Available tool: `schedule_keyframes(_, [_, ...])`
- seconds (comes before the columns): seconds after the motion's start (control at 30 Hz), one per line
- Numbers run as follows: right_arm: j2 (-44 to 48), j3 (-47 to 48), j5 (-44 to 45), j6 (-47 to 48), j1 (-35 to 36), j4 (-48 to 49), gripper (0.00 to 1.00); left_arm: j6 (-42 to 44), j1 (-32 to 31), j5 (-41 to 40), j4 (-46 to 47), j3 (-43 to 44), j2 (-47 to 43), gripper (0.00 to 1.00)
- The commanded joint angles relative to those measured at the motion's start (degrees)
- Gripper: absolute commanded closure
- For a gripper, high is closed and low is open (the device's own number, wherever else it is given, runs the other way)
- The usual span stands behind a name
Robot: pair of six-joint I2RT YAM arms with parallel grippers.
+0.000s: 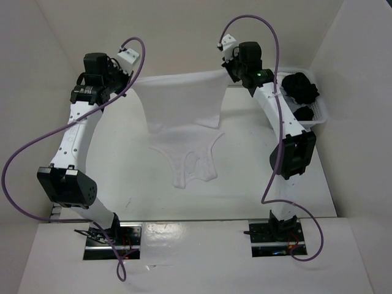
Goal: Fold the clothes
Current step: Fold the tank top
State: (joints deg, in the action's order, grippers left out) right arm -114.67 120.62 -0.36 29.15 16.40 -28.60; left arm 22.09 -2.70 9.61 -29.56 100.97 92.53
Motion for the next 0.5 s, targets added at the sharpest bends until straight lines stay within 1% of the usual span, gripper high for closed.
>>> schedule_keyframes(0.0, [-0.5, 3.7, 2.2, 1.2, 0.7, 2.1, 1.0, -1.0, 0.4, -0.6, 2.1, -0.4, -2.8, 1.0])
schedule_keyframes(0.47, [-4.1, 9.7, 3.9, 2.8, 2.9, 1.1, 1.0, -1.0, 0.4, 0.0, 2.1, -1.6, -3.9, 1.0])
